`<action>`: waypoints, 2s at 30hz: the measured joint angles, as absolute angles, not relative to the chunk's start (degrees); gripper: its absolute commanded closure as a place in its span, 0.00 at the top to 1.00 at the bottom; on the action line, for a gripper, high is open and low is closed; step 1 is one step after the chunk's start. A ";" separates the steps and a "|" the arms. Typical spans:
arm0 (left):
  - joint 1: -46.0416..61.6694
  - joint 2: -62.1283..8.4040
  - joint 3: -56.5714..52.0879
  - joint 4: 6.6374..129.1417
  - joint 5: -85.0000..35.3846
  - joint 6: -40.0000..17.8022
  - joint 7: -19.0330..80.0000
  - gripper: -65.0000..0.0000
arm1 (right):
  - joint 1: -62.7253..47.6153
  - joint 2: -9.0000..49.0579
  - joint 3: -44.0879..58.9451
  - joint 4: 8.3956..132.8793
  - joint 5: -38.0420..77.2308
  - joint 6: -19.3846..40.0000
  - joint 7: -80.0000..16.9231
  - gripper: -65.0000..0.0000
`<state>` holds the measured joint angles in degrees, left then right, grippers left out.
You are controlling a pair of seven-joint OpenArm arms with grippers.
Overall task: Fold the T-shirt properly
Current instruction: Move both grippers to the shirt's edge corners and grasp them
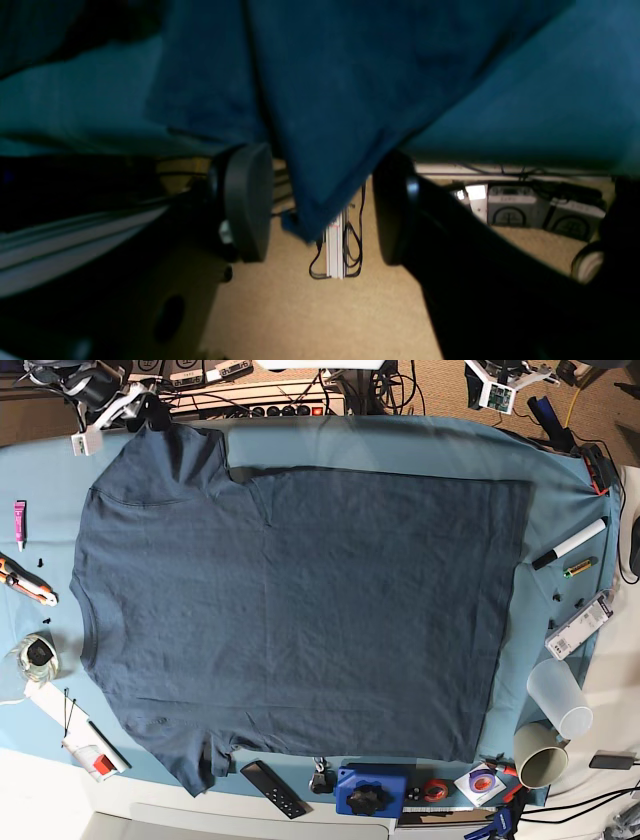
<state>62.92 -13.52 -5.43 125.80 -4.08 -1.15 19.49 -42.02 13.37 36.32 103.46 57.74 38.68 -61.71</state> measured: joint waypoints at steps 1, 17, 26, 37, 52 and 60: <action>62.83 -13.52 -5.43 125.80 -4.10 -1.15 19.49 0.00 | -41.91 13.37 36.32 103.46 58.43 38.89 -61.71 0.49; 53.95 -13.45 -5.39 125.78 -4.25 -0.97 19.33 0.32 | -38.89 13.37 36.32 103.44 57.89 39.29 -62.15 0.44; 44.16 -13.50 -5.39 125.45 -9.54 6.33 22.17 0.32 | -38.87 13.37 36.32 103.44 57.63 39.29 -63.00 0.44; 35.24 -13.34 -19.70 123.00 -23.35 5.76 30.65 0.32 | -38.87 13.34 36.34 103.46 57.52 39.51 -65.60 0.44; 28.93 -12.86 -30.94 97.97 -52.25 -15.20 38.28 0.32 | -38.87 13.47 36.34 103.46 57.76 39.53 -66.00 0.44; 27.75 -13.23 -31.38 96.79 -54.08 -17.04 42.17 0.32 | -38.87 13.37 36.34 103.46 57.76 39.55 -66.24 0.44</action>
<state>27.75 -13.23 -31.38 96.79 -54.08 -17.04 42.17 -38.87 13.37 36.34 103.46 57.76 39.55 -66.24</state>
